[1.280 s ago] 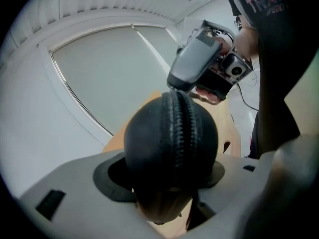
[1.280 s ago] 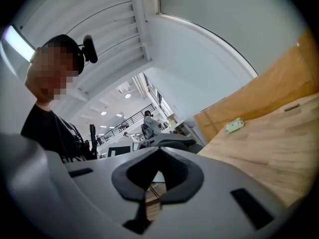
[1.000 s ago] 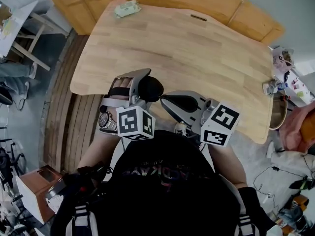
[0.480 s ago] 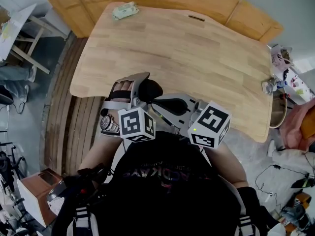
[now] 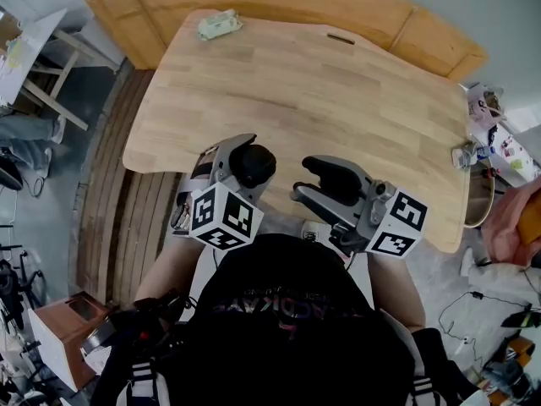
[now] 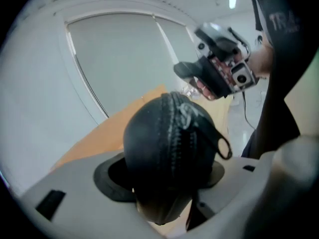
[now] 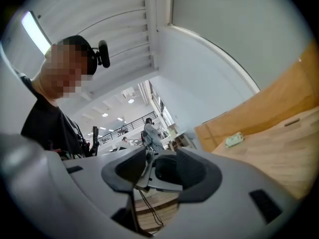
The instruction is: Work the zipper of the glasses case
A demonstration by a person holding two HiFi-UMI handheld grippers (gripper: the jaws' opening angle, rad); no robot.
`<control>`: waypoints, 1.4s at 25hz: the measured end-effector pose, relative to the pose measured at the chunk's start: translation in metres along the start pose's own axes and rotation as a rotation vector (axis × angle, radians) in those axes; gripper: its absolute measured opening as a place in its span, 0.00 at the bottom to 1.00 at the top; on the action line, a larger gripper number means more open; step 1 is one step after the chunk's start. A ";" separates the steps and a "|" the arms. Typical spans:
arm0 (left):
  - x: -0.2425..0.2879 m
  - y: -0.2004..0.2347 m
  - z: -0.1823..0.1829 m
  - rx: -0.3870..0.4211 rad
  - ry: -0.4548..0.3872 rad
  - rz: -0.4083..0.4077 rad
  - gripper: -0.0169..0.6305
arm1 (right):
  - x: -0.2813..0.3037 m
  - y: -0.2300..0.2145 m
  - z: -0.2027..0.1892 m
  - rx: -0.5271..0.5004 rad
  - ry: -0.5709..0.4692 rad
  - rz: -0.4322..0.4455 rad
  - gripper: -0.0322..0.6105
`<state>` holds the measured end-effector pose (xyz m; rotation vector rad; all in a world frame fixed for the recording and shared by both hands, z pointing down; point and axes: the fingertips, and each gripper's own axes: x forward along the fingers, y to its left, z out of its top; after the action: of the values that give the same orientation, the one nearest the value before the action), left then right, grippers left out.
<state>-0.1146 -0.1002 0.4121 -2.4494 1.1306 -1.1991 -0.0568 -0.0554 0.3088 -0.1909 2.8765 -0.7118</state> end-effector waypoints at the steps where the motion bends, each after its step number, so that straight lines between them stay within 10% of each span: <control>1: -0.002 0.000 0.004 -0.063 -0.039 -0.031 0.47 | -0.008 -0.006 0.003 0.010 -0.017 -0.010 0.35; 10: -0.032 -0.004 0.068 -0.548 -0.449 -0.355 0.47 | -0.028 -0.029 -0.024 0.079 0.031 -0.031 0.49; 22: -0.071 -0.010 0.117 -0.629 -0.732 -0.528 0.47 | -0.011 -0.004 -0.040 0.025 0.145 0.095 0.62; 35: -0.075 -0.043 0.128 -0.560 -0.733 -0.615 0.47 | 0.008 0.017 -0.057 0.069 0.199 0.190 0.61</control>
<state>-0.0247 -0.0371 0.3041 -3.3482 0.5387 0.0594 -0.0777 -0.0160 0.3496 0.1695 2.9945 -0.8338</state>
